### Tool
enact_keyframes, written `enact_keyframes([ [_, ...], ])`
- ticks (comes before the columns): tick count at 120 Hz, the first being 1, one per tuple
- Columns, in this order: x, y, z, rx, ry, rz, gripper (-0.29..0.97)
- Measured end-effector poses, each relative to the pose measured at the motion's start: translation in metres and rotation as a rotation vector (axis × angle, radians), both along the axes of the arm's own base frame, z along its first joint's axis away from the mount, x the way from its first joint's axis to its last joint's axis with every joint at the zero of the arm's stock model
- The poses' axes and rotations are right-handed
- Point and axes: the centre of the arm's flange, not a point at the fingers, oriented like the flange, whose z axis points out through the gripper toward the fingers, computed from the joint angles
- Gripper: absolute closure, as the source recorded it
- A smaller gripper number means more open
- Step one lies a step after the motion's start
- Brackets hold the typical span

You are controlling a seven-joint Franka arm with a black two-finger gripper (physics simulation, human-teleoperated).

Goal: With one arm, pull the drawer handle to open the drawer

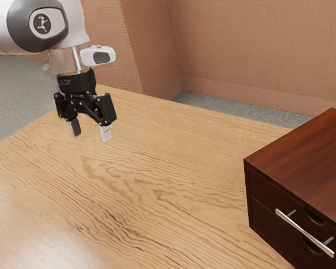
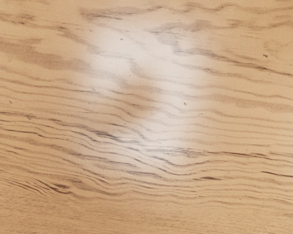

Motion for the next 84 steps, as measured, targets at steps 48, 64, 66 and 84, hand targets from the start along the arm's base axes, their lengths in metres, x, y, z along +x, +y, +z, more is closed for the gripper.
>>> enact_keyframes([
  [48, -0.047, -0.005, 0.138, 0.026, -0.38, -0.082, 0.0],
  [64, -0.067, -0.012, 0.156, 0.018, -0.42, -0.307, 0.0],
  [66, -0.069, -0.016, 0.159, 0.015, -0.428, -0.35, 0.0],
  [84, -0.096, -0.059, 0.135, -0.023, -0.414, -0.726, 0.0],
])
